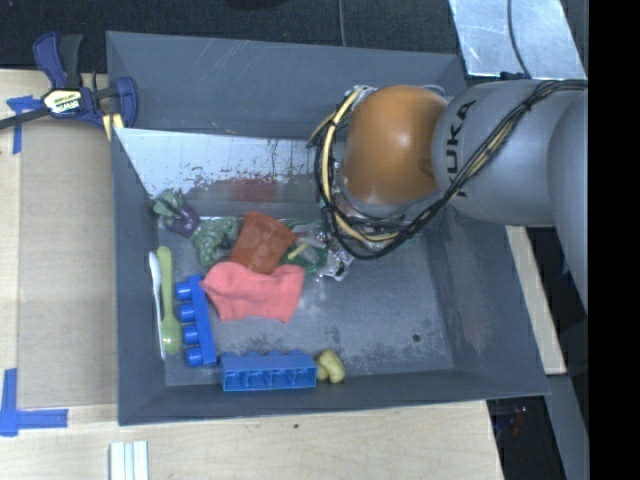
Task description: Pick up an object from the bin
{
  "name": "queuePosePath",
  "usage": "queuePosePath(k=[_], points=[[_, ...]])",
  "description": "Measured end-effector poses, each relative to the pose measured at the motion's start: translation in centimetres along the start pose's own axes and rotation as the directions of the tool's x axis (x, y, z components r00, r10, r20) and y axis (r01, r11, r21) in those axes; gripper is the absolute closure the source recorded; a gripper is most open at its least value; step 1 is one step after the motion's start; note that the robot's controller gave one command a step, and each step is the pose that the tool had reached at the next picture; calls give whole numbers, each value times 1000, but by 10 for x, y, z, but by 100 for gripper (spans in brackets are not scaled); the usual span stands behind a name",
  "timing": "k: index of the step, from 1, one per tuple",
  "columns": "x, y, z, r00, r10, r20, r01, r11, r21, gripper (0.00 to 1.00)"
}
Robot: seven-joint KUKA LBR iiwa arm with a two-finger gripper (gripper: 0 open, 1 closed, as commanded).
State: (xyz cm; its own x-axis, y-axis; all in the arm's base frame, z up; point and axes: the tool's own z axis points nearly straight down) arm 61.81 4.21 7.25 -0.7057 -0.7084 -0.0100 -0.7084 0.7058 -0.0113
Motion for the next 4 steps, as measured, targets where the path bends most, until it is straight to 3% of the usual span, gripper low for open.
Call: queuePosePath(k=[1, 4], points=[[2, 2, -35, 1000, 1, -8, -1, 1000, -8, 100], [-1, -1, -118, 1000, 4, 1, -4, 1000, -1, 100]])
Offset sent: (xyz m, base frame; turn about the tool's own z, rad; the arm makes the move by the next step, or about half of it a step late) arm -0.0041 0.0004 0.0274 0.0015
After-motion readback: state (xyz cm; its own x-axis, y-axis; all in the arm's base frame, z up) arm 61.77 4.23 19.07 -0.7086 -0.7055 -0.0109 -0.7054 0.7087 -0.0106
